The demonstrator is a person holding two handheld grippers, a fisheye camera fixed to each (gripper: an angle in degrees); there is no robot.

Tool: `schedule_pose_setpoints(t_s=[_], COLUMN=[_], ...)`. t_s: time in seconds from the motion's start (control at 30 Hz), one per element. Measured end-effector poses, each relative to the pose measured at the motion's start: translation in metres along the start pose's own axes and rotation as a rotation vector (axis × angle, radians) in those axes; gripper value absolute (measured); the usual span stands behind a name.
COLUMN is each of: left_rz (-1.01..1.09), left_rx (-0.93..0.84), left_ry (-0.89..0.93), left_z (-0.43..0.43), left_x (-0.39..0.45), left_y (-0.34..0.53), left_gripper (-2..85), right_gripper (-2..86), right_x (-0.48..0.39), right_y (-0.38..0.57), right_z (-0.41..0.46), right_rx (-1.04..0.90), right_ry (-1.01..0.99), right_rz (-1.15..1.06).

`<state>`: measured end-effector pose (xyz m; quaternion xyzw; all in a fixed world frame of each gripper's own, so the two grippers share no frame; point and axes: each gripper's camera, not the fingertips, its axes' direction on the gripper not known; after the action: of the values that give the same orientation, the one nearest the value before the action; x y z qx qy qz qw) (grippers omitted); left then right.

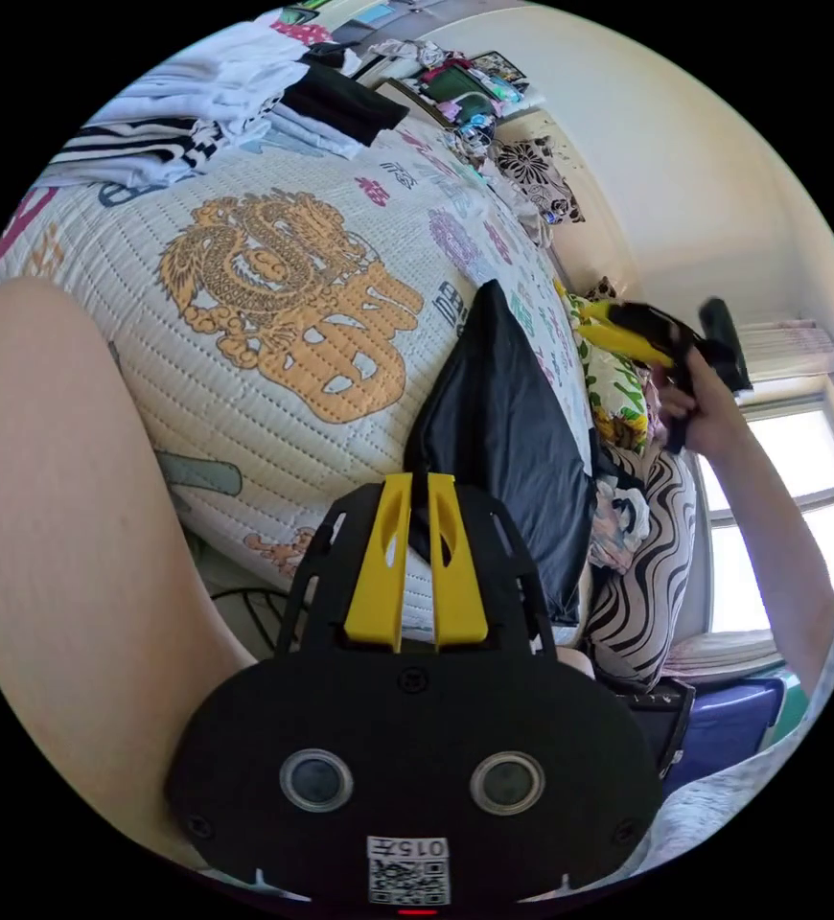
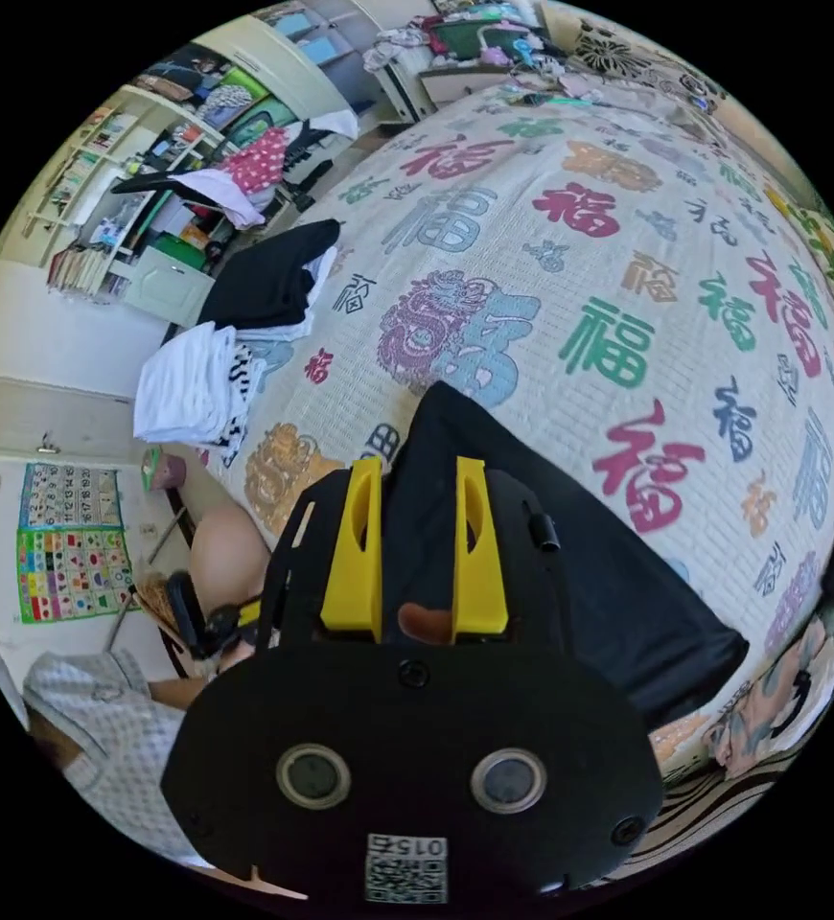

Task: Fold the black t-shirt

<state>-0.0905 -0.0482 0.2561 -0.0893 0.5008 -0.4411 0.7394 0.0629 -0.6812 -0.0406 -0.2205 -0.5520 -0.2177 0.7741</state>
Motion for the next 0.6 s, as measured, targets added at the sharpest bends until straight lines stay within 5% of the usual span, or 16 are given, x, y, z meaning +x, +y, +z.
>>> schedule_pose_setpoints(t_s=[0.23, 0.6], left_rz=[-0.017, -0.013], left_rx=[0.028, 0.015], left_ry=[0.048, 0.112], left_z=[-0.012, -0.019], left_x=[-0.012, -0.015], left_y=[0.005, 0.016], left_gripper=[0.6, -0.1], right_gripper=[12.4, 1.0], right_x=[-0.001, 0.008], right_y=[-0.099, -0.115], right_z=[0.080, 0.049], right_rx=[-0.281, -0.298], right_ry=[0.205, 0.223], right_rz=[0.207, 0.141])
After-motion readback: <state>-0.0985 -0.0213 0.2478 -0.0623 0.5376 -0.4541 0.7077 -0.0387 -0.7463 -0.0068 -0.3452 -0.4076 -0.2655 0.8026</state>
